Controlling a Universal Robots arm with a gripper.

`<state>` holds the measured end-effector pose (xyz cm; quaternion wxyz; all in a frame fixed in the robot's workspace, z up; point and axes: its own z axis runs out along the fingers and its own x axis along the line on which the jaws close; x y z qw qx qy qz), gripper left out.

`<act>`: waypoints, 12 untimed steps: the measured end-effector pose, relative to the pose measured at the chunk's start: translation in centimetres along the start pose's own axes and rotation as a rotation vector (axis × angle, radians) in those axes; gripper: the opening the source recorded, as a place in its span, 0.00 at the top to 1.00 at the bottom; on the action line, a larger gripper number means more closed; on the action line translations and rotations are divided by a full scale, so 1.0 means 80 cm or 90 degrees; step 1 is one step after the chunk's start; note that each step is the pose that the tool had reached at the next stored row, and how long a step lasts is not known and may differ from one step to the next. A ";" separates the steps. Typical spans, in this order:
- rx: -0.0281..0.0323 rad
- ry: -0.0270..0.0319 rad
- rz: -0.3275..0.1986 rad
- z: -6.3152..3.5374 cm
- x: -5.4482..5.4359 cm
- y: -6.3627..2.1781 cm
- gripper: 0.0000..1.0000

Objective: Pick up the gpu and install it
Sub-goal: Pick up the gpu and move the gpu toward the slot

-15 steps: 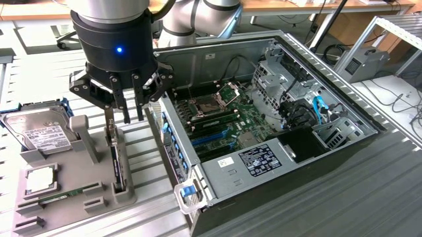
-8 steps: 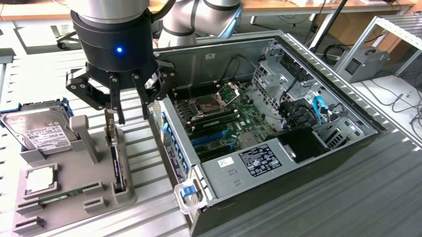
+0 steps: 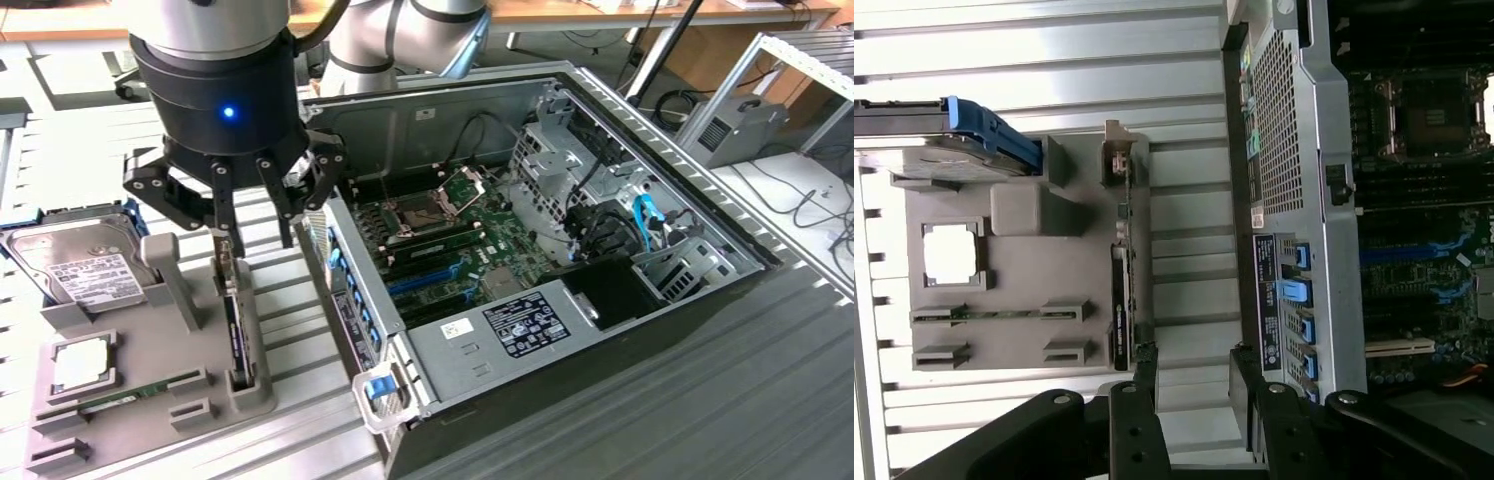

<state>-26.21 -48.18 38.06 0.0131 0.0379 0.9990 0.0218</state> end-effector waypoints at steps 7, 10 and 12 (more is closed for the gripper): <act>0.0001 0.0000 0.000 0.005 0.008 -0.001 0.58; 0.0001 0.0001 0.000 0.007 0.011 -0.001 0.58; 0.0010 0.0001 0.000 0.008 0.013 -0.001 0.58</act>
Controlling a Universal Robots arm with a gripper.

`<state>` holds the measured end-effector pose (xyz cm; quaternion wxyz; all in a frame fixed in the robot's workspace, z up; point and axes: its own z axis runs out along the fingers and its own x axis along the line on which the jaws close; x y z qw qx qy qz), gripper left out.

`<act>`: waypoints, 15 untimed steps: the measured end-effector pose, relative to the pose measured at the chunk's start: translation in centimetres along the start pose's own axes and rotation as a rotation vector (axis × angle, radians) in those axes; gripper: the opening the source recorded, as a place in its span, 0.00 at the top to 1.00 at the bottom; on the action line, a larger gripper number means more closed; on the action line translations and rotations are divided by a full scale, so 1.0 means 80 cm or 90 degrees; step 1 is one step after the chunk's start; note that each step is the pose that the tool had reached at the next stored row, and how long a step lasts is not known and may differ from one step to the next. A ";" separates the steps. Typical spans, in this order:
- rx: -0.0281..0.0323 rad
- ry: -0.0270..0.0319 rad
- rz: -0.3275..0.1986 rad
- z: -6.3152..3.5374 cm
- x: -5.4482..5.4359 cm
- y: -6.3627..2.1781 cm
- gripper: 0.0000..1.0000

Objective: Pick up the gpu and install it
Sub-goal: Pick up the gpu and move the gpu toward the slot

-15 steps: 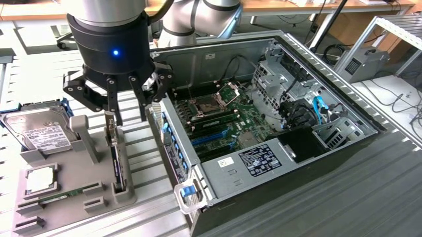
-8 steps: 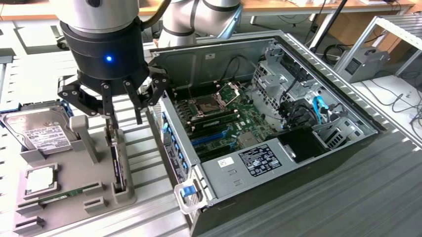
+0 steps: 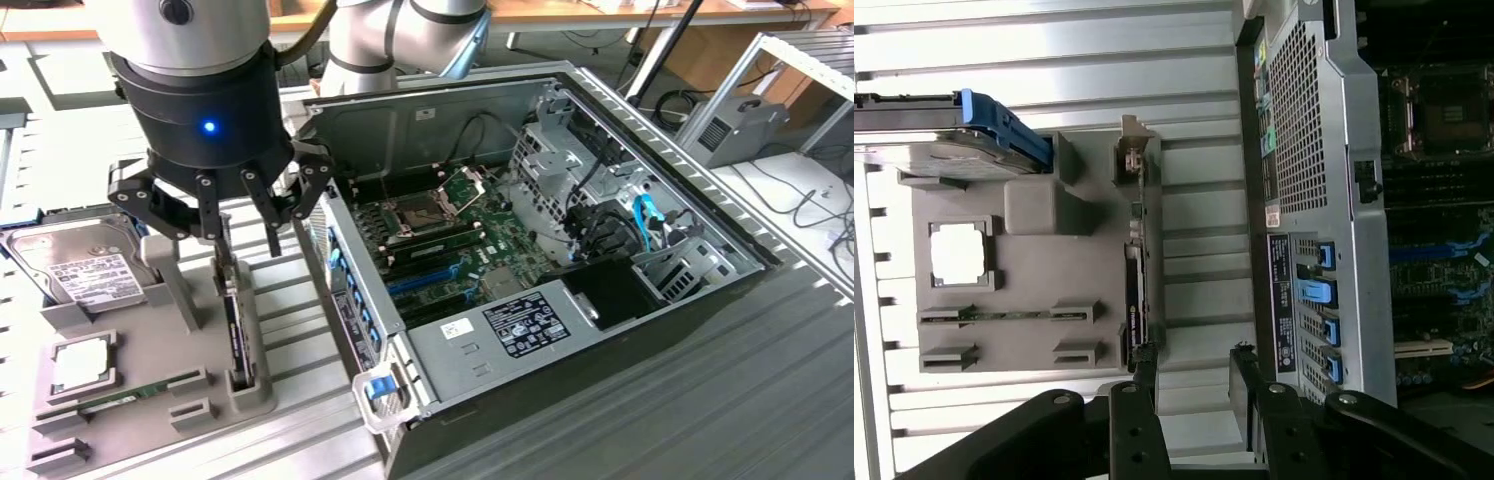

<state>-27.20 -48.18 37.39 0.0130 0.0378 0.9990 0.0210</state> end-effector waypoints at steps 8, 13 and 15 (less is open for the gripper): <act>0.0011 -0.0002 0.000 0.003 0.007 -0.001 0.58; 0.0011 -0.0002 0.000 0.005 0.012 -0.001 0.58; 0.0010 -0.0002 0.000 0.005 0.014 -0.001 0.58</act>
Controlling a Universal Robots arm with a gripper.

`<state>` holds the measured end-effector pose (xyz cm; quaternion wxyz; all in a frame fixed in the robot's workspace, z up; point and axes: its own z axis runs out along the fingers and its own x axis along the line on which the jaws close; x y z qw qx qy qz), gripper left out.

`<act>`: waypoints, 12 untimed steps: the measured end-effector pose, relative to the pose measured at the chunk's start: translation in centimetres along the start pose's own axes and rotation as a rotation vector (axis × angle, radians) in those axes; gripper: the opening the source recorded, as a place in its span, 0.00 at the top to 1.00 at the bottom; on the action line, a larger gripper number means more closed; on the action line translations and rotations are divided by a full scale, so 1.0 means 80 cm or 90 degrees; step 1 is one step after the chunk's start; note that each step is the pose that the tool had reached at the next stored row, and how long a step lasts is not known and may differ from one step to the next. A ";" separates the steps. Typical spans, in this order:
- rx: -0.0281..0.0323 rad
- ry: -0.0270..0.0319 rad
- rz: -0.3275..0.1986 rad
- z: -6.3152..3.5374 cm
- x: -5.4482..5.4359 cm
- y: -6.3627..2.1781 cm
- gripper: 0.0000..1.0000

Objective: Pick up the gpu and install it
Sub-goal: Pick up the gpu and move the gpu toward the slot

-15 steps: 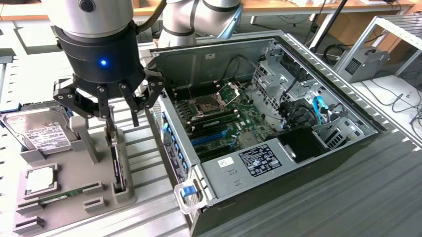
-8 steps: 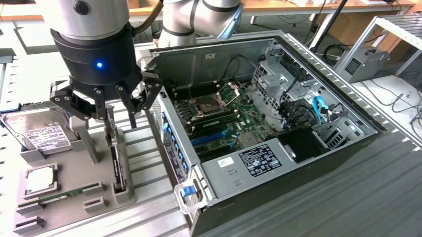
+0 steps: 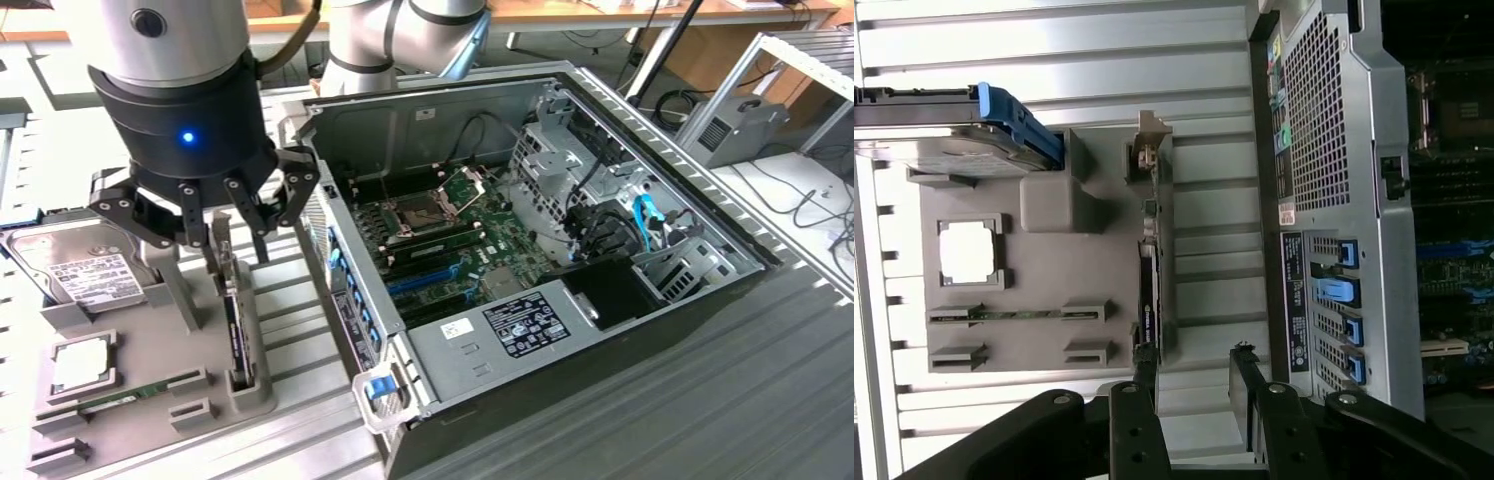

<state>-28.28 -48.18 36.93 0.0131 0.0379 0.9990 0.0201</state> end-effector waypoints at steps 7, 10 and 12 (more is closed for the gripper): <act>0.0000 0.0000 0.000 0.003 0.006 -0.001 0.58; 0.0000 0.0000 0.000 0.004 0.008 -0.001 0.58; 0.0000 0.0000 0.000 0.005 0.010 -0.001 0.58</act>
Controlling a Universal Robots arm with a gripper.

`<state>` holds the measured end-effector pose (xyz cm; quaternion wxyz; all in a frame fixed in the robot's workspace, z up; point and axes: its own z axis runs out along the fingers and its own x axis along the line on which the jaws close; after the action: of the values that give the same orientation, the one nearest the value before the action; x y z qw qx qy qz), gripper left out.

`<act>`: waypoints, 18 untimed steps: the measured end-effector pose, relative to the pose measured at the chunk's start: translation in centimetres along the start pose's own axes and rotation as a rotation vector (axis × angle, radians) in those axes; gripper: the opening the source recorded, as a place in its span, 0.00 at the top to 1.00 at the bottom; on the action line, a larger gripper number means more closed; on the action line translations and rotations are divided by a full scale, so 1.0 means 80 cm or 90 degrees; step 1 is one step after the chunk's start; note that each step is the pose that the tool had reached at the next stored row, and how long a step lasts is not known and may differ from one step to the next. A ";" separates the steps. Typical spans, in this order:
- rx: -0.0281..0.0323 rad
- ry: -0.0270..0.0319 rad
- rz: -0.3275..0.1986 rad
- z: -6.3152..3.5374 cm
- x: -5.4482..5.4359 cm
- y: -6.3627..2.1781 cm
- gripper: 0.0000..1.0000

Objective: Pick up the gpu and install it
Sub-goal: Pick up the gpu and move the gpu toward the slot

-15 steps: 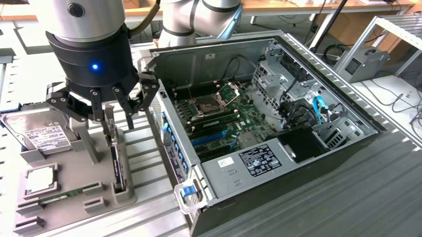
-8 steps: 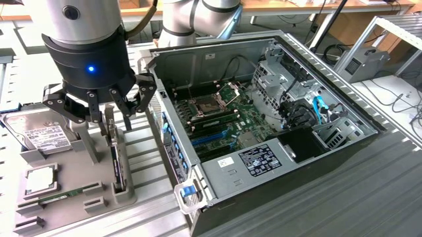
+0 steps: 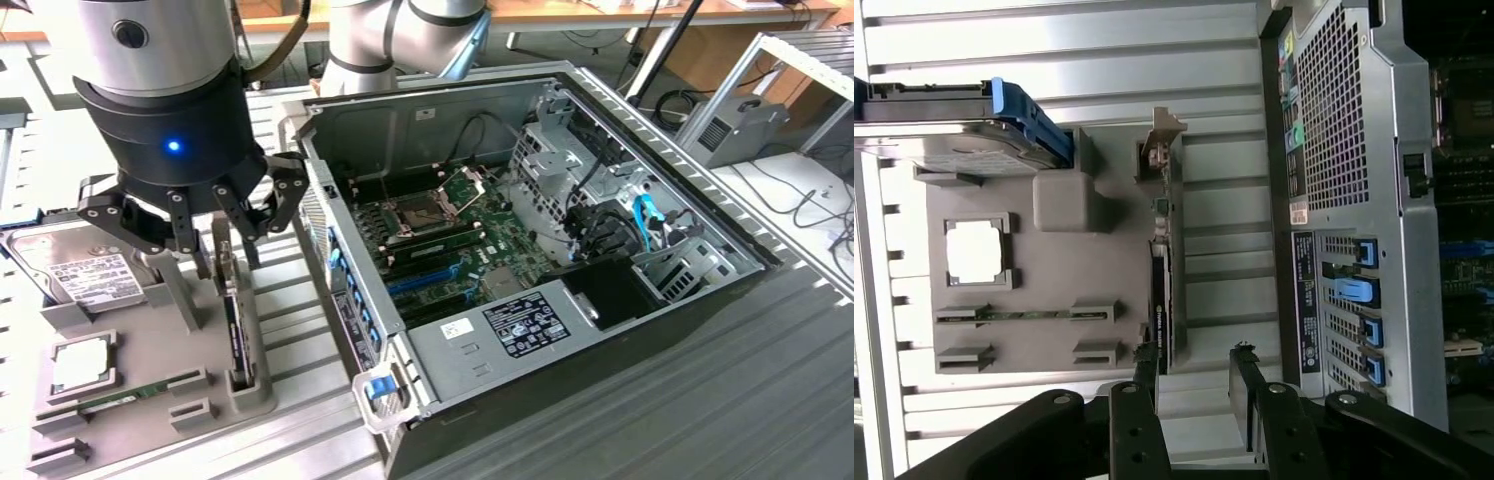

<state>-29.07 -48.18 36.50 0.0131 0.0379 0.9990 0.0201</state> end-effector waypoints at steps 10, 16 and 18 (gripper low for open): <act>0.0000 0.0000 0.000 0.004 0.007 -0.001 0.58; 0.0001 0.0001 0.000 0.007 0.011 -0.001 0.58; 0.0001 0.0001 0.000 0.008 0.011 -0.001 0.58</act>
<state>-29.97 -48.18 35.86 0.0131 0.0378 0.9990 0.0201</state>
